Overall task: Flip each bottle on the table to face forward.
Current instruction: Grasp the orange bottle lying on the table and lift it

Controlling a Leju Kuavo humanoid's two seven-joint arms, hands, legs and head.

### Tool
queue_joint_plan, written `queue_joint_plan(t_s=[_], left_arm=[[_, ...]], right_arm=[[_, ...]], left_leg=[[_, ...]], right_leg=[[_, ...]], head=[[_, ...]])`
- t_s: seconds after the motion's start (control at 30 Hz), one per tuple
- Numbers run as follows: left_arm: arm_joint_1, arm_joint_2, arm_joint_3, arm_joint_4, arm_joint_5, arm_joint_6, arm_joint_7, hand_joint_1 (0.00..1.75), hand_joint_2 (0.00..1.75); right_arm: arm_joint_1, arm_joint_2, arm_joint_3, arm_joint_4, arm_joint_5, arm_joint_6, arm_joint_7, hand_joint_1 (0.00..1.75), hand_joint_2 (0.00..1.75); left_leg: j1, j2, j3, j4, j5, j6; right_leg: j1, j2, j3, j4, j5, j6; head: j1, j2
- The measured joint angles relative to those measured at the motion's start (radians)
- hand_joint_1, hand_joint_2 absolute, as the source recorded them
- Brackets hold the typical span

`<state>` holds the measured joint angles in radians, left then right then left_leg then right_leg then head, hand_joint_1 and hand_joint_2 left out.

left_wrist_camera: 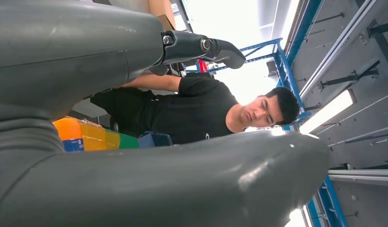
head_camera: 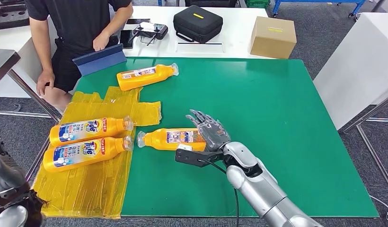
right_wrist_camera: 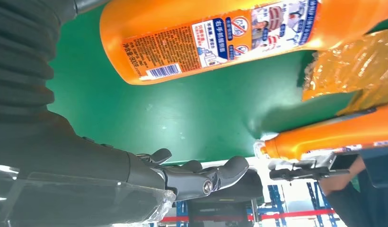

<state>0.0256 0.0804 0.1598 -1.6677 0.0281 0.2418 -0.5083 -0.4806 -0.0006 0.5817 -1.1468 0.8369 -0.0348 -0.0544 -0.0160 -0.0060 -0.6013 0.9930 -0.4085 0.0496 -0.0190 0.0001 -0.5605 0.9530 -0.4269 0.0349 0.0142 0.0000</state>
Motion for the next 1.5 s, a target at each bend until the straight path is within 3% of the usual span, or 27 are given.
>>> queue_joint_plan(t_s=[0.77, 1.13, 1.5], left_arm=[[-0.043, -0.018, -0.004, 0.036, -0.01, -0.01, 0.002, 0.0, 0.0], [-0.079, -0.025, -0.018, 0.07, -0.021, -0.02, 0.002, 0.0, 0.0], [-0.09, -0.025, -0.032, 0.112, -0.005, -0.021, -0.029, 0.0, 0.0]], right_arm=[[-0.062, 0.013, 0.001, 0.141, 0.011, -0.01, -0.003, 0.0, 1.75], [-0.13, 0.059, 0.013, 0.313, 0.036, -0.041, 0.003, 0.0, 1.75], [-0.191, 0.141, 0.059, 0.515, 0.058, -0.04, -0.019, 0.0, 1.75]], left_leg=[[0.0, 0.0, 0.0, 0.0, 0.0, 0.0], [0.0, 0.0, 0.0, 0.0, 0.001, 0.0], [0.0, 0.001, -0.001, 0.0, 0.001, 0.0]], right_leg=[[0.0, 0.0, 0.0, 0.0, 0.0, 0.0], [0.0, 0.0, 0.001, 0.0, 0.0, 0.0], [0.0, 0.0, 0.0, 0.001, 0.0, 0.0]], head=[[0.0, 0.0], [0.0, 0.0], [0.0, 0.0]])
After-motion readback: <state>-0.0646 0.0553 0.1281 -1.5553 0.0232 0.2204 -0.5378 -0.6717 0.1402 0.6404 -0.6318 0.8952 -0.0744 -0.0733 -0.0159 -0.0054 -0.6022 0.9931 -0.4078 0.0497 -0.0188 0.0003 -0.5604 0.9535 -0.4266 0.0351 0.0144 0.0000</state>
